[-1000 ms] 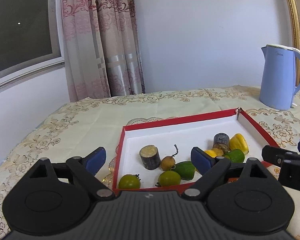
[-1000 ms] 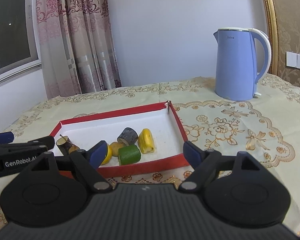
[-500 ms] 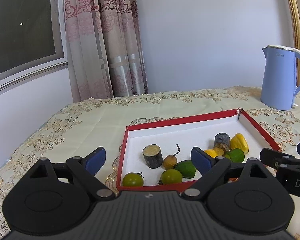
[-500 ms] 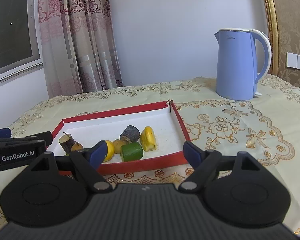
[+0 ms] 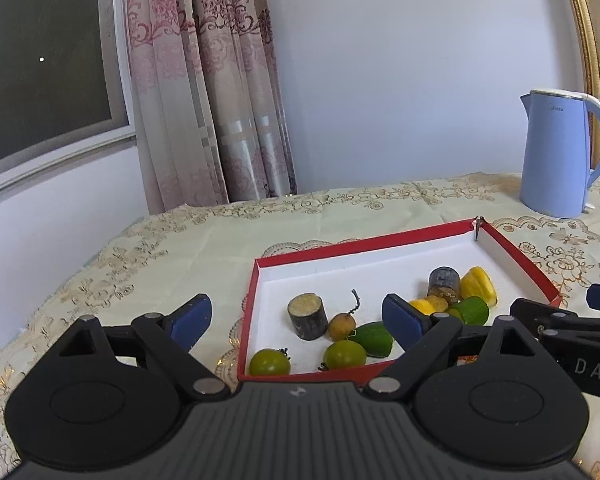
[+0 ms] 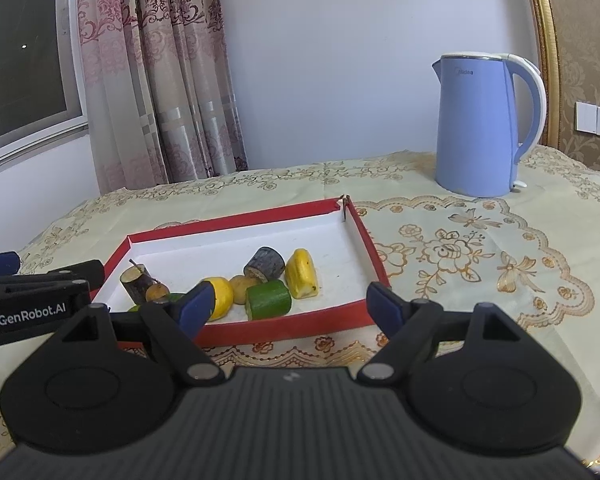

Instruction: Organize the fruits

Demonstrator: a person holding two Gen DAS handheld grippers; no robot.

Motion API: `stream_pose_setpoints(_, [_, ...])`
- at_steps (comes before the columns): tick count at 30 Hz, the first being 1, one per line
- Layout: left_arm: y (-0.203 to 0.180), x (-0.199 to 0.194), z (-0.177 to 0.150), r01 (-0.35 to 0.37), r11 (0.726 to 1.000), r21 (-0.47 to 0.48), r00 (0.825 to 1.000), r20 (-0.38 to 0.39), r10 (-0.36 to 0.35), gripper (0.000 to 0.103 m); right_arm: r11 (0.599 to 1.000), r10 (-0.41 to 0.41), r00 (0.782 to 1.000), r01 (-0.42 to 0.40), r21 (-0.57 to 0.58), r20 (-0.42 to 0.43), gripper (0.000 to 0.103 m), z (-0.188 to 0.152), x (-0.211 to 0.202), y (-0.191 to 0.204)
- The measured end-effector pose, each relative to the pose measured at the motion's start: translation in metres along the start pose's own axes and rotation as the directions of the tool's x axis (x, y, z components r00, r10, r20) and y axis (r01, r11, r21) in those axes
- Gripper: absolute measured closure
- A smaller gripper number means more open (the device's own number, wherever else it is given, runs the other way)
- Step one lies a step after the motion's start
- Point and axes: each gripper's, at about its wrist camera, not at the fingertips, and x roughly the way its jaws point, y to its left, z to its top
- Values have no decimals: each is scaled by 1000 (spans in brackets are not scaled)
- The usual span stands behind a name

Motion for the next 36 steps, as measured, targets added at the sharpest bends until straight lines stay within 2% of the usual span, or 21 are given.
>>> stream_pose_setpoints(25, [-1,2,0,-10,1000,16,1000,-6,10,10,1000,-2,1000,2,0,-4,18,-2,3,3])
stream_pose_setpoints(29, [0,3,-1,-5,1000,17,1000,-9,5,10,1000,-2,1000,2,-2,-5,18,-3,4,4])
stream_pose_setpoints(33, [5,7,-5,34,999,12,999,-22,-34,10,1000,1,1000,-1,-5,-5,18,-3,5,5])
stream_pose_setpoints(36, [10,12,-11,14,1000,5,999,-36,-14,10,1000,4,1000,-4,-19,-6,15,-3,5,10])
